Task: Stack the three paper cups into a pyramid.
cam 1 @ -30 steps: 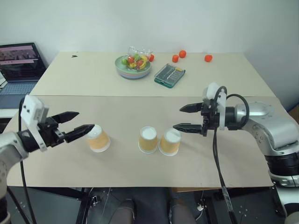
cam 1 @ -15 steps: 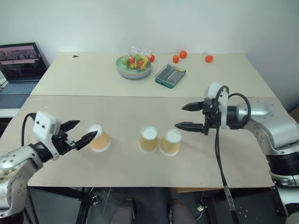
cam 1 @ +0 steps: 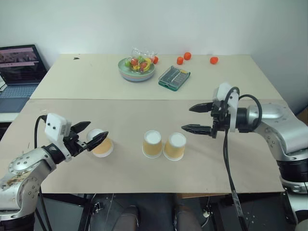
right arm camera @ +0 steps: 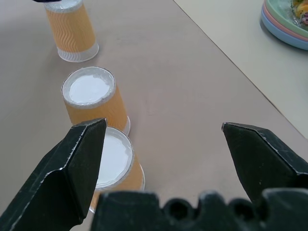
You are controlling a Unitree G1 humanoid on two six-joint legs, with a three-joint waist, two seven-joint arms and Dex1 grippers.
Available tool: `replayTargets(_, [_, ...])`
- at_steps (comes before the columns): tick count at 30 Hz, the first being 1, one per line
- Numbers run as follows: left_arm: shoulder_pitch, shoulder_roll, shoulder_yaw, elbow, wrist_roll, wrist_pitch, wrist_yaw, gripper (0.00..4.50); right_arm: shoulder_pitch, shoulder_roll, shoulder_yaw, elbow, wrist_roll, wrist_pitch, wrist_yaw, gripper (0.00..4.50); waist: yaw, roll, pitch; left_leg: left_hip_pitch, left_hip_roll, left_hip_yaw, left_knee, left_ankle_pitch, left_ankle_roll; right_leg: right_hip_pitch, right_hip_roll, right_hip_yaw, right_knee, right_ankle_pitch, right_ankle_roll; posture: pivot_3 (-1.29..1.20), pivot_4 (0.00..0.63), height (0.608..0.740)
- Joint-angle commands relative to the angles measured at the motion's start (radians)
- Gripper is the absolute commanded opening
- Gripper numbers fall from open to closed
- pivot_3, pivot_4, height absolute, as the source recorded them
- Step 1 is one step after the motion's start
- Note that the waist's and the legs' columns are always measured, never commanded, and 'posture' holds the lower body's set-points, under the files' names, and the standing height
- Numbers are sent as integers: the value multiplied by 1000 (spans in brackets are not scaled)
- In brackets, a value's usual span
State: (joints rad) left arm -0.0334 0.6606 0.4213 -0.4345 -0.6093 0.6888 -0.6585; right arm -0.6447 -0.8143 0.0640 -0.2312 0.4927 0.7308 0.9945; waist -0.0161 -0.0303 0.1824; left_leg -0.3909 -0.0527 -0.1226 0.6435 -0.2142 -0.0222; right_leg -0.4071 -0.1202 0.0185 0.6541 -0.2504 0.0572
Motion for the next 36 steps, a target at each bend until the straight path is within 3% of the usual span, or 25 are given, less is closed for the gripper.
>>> replayTargets(1, [2, 0, -26, -2, 25, -51, 0, 4500, 2, -15, -47, -46, 13, 12, -14, 4479, 1, 0, 0, 0, 0, 0, 0, 0, 0, 0, 0, 0, 0, 0, 0, 0, 150, 740])
replayTargets(12, [35, -14, -76, 80, 83, -141, -17, 4500, 10, -22, -76, -91, 26, 50, -34, 4479, 2, 0, 0, 0, 0, 0, 0, 0, 0, 0, 0, 0, -1, 0, 0, 0, 150, 740])
replayTargets(15, [33, -16, -79, 93, 88, -155, -16, 3818, 19, -30, -92, -106, 41, 71, -34, 4500, 2, 0, 0, 0, 0, 0, 0, 0, 0, 0, 0, 0, -1, 0, 0, 0, 150, 740])
replayTargets(18, [15, -18, -86, 108, 92, -164, -12, 2687, 36, -47, -113, -127, 79, 102, -26, 4500, 2, 0, 0, 0, 0, 0, 0, 0, 0, 0, 0, 0, -1, 0, 0, 0, 150, 740])
replayTargets(24, [-32, -3, -99, 123, 98, -159, -14, 2546, 98, -113, -158, -165, 142, 134, 19, 4500, 3, 0, 0, 0, 0, 0, 0, 0, 0, 1, 0, -1, -1, 0, 0, 0, 150, 740])
replayTargets(29, [-161, 29, -113, 135, 63, -85, -14, 2546, 159, -168, -215, -194, 201, 143, 62, 4500, 3, 0, 0, 0, 0, -1, 0, 0, 0, 2, 0, -2, -3, 0, 1, 0, 150, 740])
replayTargets(32, [-434, 49, -140, 148, -87, 120, -11, 2546, 216, -209, -269, -226, 252, 169, 92, 4500, 14, -1, 1, -2, 0, -2, 1, 0, 0, 3, 0, -5, -3, 1, 2, 0, 150, 740])
replayTargets(36, [-660, 61, -188, 187, -152, 249, -21, 2546, 267, -232, -311, -259, 282, 178, 81, 4500, 10, -3, 1, -5, 0, -4, 4, 0, 0, 3, 1, -6, -6, 3, 4, 0, 150, 740])
